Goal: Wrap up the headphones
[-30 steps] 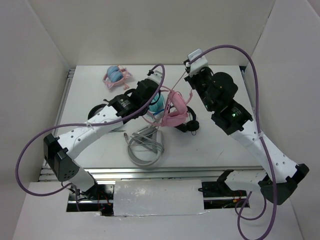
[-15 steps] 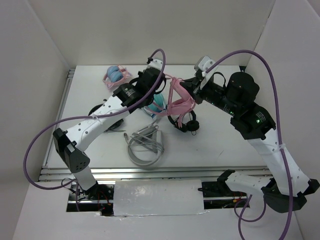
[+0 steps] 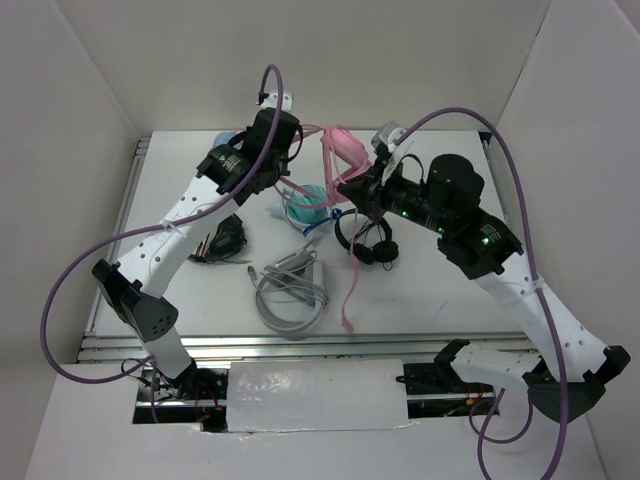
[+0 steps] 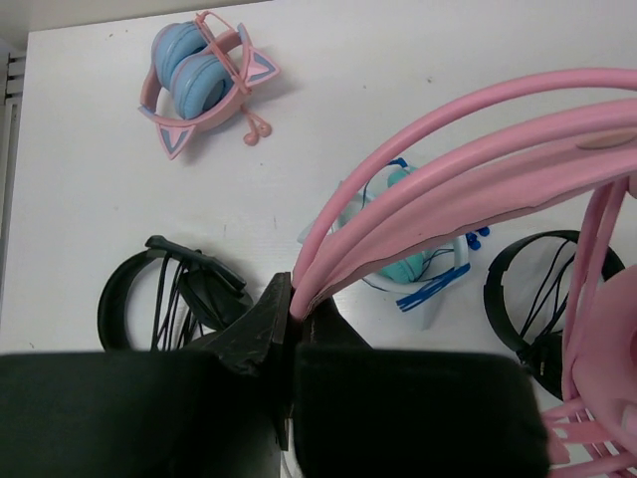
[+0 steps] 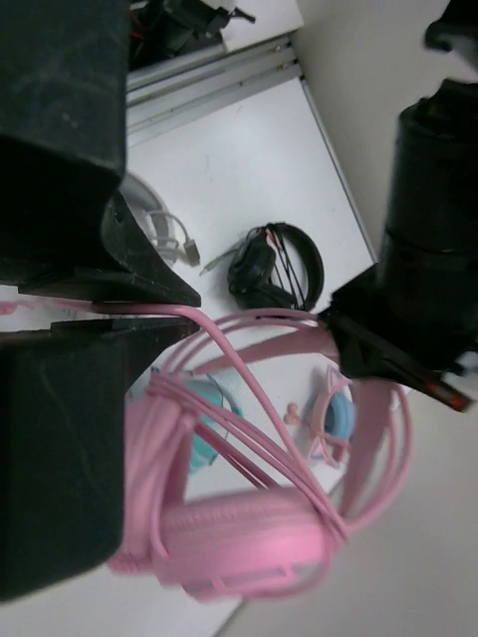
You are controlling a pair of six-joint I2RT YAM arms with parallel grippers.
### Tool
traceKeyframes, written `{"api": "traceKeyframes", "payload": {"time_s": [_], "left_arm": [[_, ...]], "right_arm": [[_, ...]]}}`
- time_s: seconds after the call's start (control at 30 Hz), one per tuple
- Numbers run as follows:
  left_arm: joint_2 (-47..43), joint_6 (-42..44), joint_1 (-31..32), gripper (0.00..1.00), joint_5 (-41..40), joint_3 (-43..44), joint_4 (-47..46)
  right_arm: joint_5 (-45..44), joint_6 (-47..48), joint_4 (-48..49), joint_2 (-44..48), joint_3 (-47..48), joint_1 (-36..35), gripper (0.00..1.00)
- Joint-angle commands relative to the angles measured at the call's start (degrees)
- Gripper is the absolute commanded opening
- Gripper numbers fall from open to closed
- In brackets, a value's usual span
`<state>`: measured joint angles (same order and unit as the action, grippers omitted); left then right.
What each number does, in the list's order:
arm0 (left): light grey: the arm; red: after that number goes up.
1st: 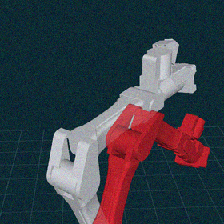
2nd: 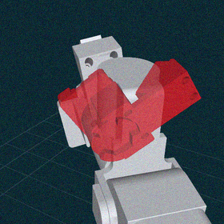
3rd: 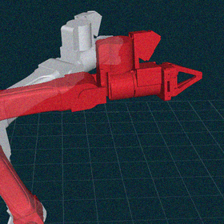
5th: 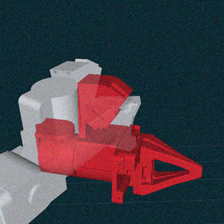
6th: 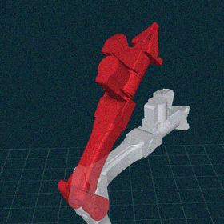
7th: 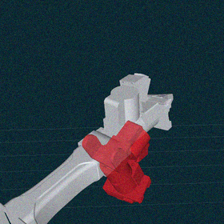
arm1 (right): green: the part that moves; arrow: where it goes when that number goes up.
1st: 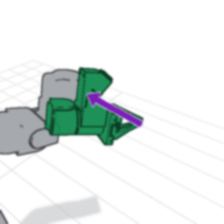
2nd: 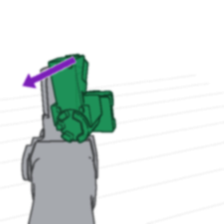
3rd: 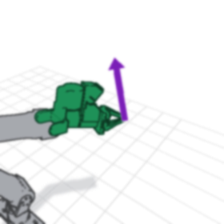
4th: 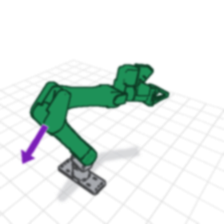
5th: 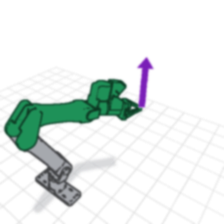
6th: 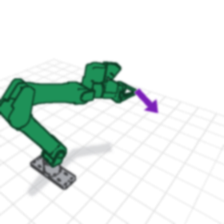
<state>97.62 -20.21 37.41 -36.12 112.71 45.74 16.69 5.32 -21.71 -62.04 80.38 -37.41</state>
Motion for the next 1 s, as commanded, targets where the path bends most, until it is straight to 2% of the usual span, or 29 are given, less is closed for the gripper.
{"api": "traceKeyframes", "payload": {"time_s": [0.0,0.03,0.07,0.2,0.33,0.43,0.5,0.53,0.8,0.9,0.97], "left_arm": [[-4.63,-5.19,-2.69,0.00,0.43,1.63,-5.22],[-4.55,-5.72,-3.82,0.00,1.57,2.77,-4.52],[-4.29,-5.81,-4.36,0.00,4.54,4.35,-2.60],[-4.80,-6.86,-5.94,0.00,8.25,9.45,-1.26],[-7.88,-7.13,-6.29,0.00,11.50,9.64,-2.49],[-10.43,-6.78,-6.47,0.00,13.00,8.85,-3.11],[-11.66,-6.86,-6.56,0.00,12.57,9.02,-2.85],[-12.10,-6.78,-6.56,0.00,12.74,9.02,-2.93],[-14.39,-5.81,-6.65,0.00,13.44,11.84,-3.28],[-14.83,-5.72,-6.65,0.00,14.32,11.92,-4.34],[-14.66,-5.55,-6.65,0.00,14.67,12.36,-5.21]], "right_arm": [[2.56,-5.23,10.80,0.08,-4.95,-1.53,0.17],[2.65,-7.32,12.21,-0.01,-7.49,-1.70,0.19],[2.65,-8.13,14.40,0.16,-8.56,-1.96,0.23],[-0.42,-8.58,20.21,1.57,-13.49,-4.07,0.40],[-11.81,-6.03,21.10,2.45,-17.00,-7.58,0.55],[-17.88,-3.05,21.45,3.76,-20.33,-10.31,0.89],[-19.93,-2.16,23.63,6.04,-23.84,-11.45,0.97],[-21.07,-2.25,24.61,7.01,-24.82,-11.72,1.00],[-25.03,-0.76,27.43,18.88,-37.55,-12.78,1.00],[-24.69,1.26,31.98,22.40,-44.31,-12.69,1.00],[-23.98,3.37,38.57,23.02,-49.32,-12.51,1.00]]}}
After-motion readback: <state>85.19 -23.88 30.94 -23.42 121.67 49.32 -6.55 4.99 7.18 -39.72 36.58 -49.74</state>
